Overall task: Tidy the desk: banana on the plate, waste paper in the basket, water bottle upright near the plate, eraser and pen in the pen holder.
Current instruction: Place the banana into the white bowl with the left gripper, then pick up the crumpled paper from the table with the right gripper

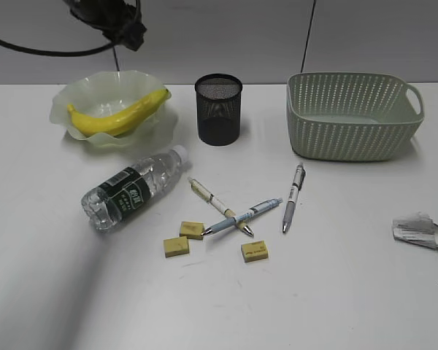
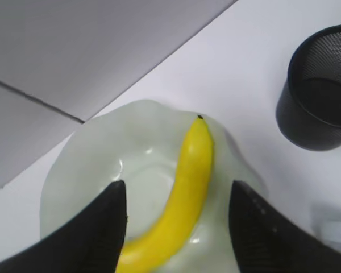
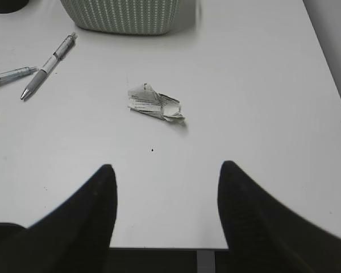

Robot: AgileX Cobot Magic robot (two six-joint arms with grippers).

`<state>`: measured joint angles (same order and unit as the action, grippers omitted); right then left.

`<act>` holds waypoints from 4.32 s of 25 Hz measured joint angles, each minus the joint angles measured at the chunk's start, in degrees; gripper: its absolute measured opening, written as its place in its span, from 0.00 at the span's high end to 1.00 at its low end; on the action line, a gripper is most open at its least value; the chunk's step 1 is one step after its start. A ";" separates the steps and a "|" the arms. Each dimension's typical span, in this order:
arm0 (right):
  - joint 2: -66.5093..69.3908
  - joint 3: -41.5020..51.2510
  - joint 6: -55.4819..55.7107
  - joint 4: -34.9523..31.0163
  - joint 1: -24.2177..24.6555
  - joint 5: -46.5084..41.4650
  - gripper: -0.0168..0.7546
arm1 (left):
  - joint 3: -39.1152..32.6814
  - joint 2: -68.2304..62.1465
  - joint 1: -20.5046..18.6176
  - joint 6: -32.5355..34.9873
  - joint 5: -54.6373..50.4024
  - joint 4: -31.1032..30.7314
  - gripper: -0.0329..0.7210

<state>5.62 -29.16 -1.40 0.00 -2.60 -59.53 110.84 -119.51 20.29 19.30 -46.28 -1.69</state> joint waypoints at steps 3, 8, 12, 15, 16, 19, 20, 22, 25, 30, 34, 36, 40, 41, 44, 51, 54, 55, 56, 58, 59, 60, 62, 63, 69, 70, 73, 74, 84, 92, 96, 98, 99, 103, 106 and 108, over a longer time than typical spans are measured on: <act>0.00 0.00 0.00 0.00 0.00 0.00 0.39 | 0.00 4.25 -0.31 -3.55 -6.60 0.00 0.38; 0.00 0.00 0.00 0.00 0.00 0.00 0.39 | 0.00 11.45 -1.92 -10.87 -17.13 -3.24 0.38; 0.00 0.00 0.00 0.00 0.00 0.00 0.39 | 0.00 17.21 -3.32 -14.59 -22.77 -9.80 0.38; 0.00 0.00 0.00 0.00 0.00 0.00 0.39 | -1.39 22.88 -4.44 -16.65 -23.13 -10.21 0.38; 0.00 0.00 0.00 0.00 0.00 0.00 0.39 | -2.37 24.86 -4.71 -17.08 -23.13 -9.89 0.38; 0.00 0.00 0.00 0.00 0.00 0.00 0.39 | -6.65 32.59 -4.87 -18.20 -23.20 -8.92 0.38; 0.00 0.00 0.00 0.00 0.00 0.00 0.39 | -8.84 34.93 -4.87 -18.52 -23.20 -8.28 0.38; 0.00 0.00 0.00 0.00 0.00 0.00 0.39 | -13.85 40.68 -4.87 -18.72 -23.25 -6.95 0.38; 0.00 0.00 0.00 0.00 0.00 0.00 0.39 | -23.76 49.19 -4.87 -18.91 -23.30 -6.04 0.38; 0.00 0.00 0.00 0.00 0.00 0.00 0.39 | -42.08 63.80 -4.87 -18.96 -23.54 -4.05 0.39; 0.00 0.00 0.00 0.00 0.00 0.00 0.39 | -54.09 77.44 -4.87 -18.96 -21.65 -2.36 0.39; 0.00 0.00 0.00 0.00 0.00 0.00 0.39 | -58.94 83.30 -4.87 -18.96 -20.87 -2.07 0.39; 0.00 0.00 0.00 0.00 0.00 0.00 0.39 | -68.04 94.76 -4.87 -18.96 -19.88 -1.86 0.40; 0.00 0.00 0.00 0.00 0.00 0.00 0.39 | -70.32 97.24 -4.87 -18.96 -19.83 -1.86 0.40; 0.00 0.00 0.00 0.00 0.00 0.00 0.39 | -76.10 105.90 -4.87 -18.96 -19.71 -1.81 0.40; 0.06 0.00 0.00 0.00 0.00 0.11 0.39 | -79.05 119.82 -4.87 -18.96 -16.39 1.17 0.40; 0.06 -0.12 -1.45 0.00 0.00 0.11 0.39 | -79.72 119.87 -4.87 -18.96 -14.95 1.35 0.40; 0.21 -0.28 -2.68 0.00 0.00 0.15 0.39 | -79.85 119.87 -4.87 -18.96 -14.90 1.69 0.40; 0.49 -0.61 -4.07 0.00 0.00 0.43 0.39 | -79.92 119.87 -4.87 -19.30 -14.90 1.38 0.40; 2.37 -1.66 -6.55 -0.50 0.00 1.63 0.39 | -79.97 119.87 -4.87 -18.96 -14.78 1.01 0.40; 3.79 -2.16 -7.72 -0.72 0.00 2.31 0.39 | -79.97 119.87 -4.87 -18.96 -14.64 1.01 0.41; 6.00 -2.71 -8.87 -0.78 0.00 2.92 0.39 | -79.97 119.87 -4.87 -18.96 -14.64 1.07 0.41; 11.14 -3.77 -10.20 -0.71 0.00 3.61 0.39 | -79.97 119.87 -4.87 -19.30 -14.57 1.07 0.41; 14.26 -4.22 -10.53 -0.57 -0.07 3.96 0.39 | -79.97 119.87 -4.87 -19.30 -14.57 1.07 0.41; 34.00 -9.37 -11.21 -0.66 -3.62 5.90 0.38 | -79.97 119.87 -4.87 -18.96 -14.53 1.13 0.41; 38.13 -10.29 -11.21 -0.66 -4.12 5.90 0.37 | -79.97 119.87 -4.87 -18.96 -14.53 1.13 0.41; 49.60 -13.43 -11.21 -0.66 -4.78 6.55 0.28 | -79.97 119.87 -4.87 -19.30 -14.53 1.13 0.41; 52.94 -14.45 -11.21 -0.66 -4.80 7.18 0.23 | -79.97 119.87 -4.87 -19.30 -14.53 1.13 0.41; 80.90 -19.51 -6.50 0.00 -4.80 19.71 0.16 | -79.97 119.87 -4.87 -19.30 -14.53 1.13 0.42; 98.10 -27.17 -4.98 0.00 -4.57 21.12 0.20 | -79.97 119.87 -4.87 -19.30 -14.53 1.13 0.42; 102.73 -28.32 -3.62 0.30 -4.56 20.15 0.26 | -79.97 119.87 -4.87 -19.30 -14.51 1.13 0.42; 103.51 -28.32 -3.45 0.30 -4.56 19.48 0.35 | -79.97 119.87 -4.87 -19.30 -14.51 1.13 0.42; 103.58 -28.32 -3.45 0.37 -4.56 19.08 0.43 | -79.97 119.87 -4.87 -19.30 -14.51 1.13 0.42; 103.48 -28.65 -3.41 0.49 -4.56 17.48 0.88 | -79.97 119.87 -4.87 -19.30 -14.51 1.13 0.42; 102.24 -28.65 -3.41 0.00 -4.56 16.18 0.96 | -79.97 119.87 -4.87 -19.30 -14.51 1.13 0.42; 100.13 -28.65 -3.41 0.00 -4.56 16.14 0.96 | -79.97 119.87 -4.87 -19.30 -14.51 1.13 0.42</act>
<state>105.75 -57.81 -4.81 0.00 -7.16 -43.39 30.87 0.37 15.43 0.00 -60.79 -0.56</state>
